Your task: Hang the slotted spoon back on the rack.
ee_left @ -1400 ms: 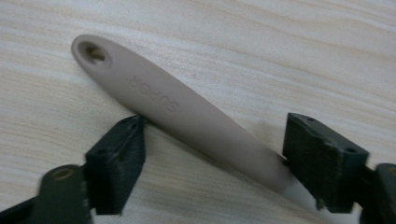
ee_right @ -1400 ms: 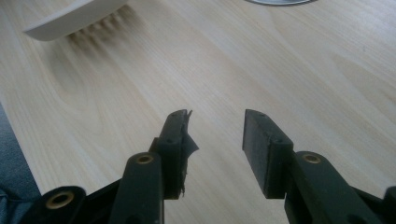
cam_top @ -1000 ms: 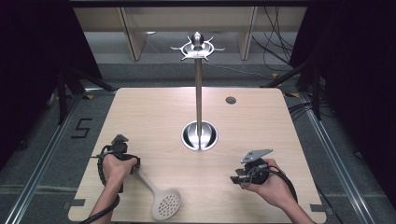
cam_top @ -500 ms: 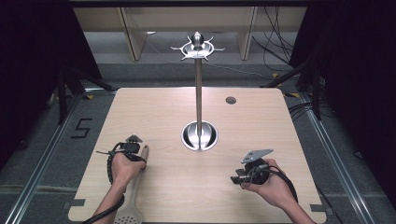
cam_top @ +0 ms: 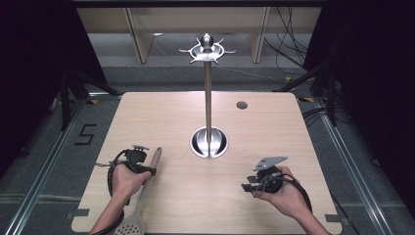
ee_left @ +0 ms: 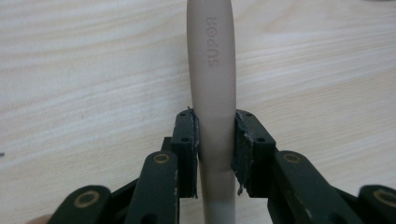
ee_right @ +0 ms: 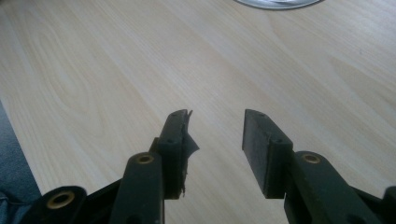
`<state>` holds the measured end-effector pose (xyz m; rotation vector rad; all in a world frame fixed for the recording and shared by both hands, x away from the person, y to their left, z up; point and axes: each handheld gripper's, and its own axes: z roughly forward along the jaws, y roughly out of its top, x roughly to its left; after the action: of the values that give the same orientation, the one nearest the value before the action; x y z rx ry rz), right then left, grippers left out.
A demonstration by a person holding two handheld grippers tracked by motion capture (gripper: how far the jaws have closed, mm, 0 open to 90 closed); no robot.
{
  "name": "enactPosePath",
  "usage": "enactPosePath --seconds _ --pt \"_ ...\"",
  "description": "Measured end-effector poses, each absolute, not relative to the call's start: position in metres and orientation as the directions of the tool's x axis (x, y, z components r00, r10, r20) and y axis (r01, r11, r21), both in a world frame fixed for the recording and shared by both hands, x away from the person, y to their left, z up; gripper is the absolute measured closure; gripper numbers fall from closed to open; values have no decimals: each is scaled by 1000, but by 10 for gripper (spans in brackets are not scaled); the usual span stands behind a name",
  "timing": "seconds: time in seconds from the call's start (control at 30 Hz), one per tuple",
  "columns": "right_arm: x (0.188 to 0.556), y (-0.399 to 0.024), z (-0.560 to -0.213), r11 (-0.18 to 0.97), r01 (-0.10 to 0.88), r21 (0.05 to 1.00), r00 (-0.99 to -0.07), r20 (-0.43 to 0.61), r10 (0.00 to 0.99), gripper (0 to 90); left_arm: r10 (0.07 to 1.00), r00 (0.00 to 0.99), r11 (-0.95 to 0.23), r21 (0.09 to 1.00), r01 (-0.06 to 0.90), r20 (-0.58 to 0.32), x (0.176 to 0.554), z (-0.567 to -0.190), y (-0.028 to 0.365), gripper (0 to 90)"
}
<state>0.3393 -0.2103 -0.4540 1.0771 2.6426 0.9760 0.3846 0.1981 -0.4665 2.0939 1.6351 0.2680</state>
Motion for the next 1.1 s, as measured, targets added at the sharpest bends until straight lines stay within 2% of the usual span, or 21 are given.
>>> enactPosePath --seconds 0.07,0.1,0.17,0.2,0.43,0.67,0.9,1.03,1.1 --pt "340 -211 -454 543 570 616 -744 108 659 612 943 296 -183 502 845 -153 379 -462 201 707" --pt "339 -211 -454 539 570 620 -742 106 662 610 930 331 -196 545 815 -161 375 -458 204 707" --pt "339 -211 -453 536 574 619 -741 113 662 610 929 330 -183 564 805 -168 372 -456 205 707" --pt "341 -211 -456 540 532 653 -756 79 650 609 924 343 -189 579 793 -168 370 -454 208 707" --pt "340 -212 -453 533 532 658 -754 81 652 606 894 420 -210 685 697 -154 352 -440 222 707" --pt "339 -211 -451 519 546 657 -746 99 659 606 887 423 -123 786 606 -187 331 -432 227 708" --pt "339 -211 -450 519 538 665 -749 93 656 606 882 437 -102 832 545 -178 315 -424 233 708" --pt "339 -210 -453 502 507 701 -754 78 652 606 885 436 -90 857 507 -165 307 -419 234 708" --pt "339 -211 -450 517 512 686 -759 79 647 605 884 440 -87 867 490 -160 304 -417 235 708"
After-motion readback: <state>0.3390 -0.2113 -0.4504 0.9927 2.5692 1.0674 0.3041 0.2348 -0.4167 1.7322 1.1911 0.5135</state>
